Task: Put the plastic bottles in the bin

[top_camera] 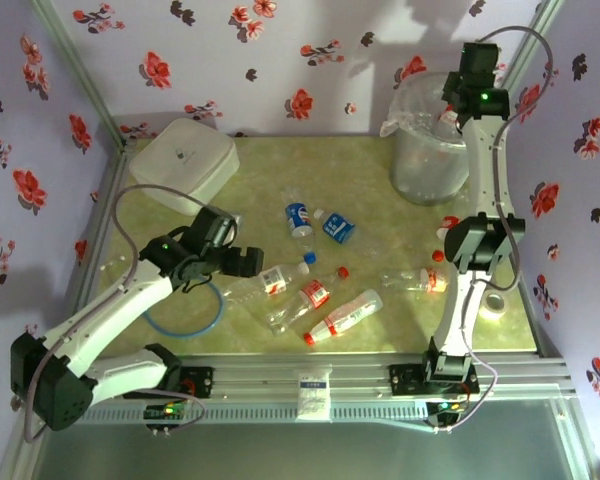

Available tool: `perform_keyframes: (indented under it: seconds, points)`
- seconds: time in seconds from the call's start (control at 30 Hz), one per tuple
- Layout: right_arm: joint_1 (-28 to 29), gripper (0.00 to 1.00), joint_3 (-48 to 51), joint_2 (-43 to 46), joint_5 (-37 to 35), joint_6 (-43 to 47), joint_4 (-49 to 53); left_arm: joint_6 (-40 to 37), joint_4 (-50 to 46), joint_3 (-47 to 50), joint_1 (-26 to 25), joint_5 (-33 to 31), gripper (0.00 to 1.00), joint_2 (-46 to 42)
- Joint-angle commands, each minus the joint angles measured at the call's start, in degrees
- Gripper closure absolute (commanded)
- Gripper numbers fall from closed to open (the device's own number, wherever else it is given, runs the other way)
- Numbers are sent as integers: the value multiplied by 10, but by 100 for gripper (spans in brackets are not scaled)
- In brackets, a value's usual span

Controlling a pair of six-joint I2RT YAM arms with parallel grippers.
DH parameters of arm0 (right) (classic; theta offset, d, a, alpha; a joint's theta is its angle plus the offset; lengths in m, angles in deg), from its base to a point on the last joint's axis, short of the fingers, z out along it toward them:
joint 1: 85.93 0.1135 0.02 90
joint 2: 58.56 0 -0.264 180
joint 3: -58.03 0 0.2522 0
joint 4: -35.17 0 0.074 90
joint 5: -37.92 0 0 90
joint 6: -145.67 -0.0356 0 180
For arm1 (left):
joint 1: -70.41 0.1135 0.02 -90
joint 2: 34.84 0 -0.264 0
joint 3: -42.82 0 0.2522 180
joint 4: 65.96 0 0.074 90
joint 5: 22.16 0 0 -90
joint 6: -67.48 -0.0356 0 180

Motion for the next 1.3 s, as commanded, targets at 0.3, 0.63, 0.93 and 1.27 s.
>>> perform_keyframes:
  seconds: [0.3,0.63,0.93,1.27]
  points:
    - [-6,67,-40,-102,100,-8,103,-1,-45,0,-12,-30,0,6]
    - [-7,46,-48,-148,120,14,178,-21,-51,-23,-20,-29,0,39]
    - [-7,20,-54,-137,114,9,174,-53,-68,-20,-40,-18,0,12]
    - [-7,1,-64,-29,66,13,156,-75,-82,-11,-58,-18,0,46]
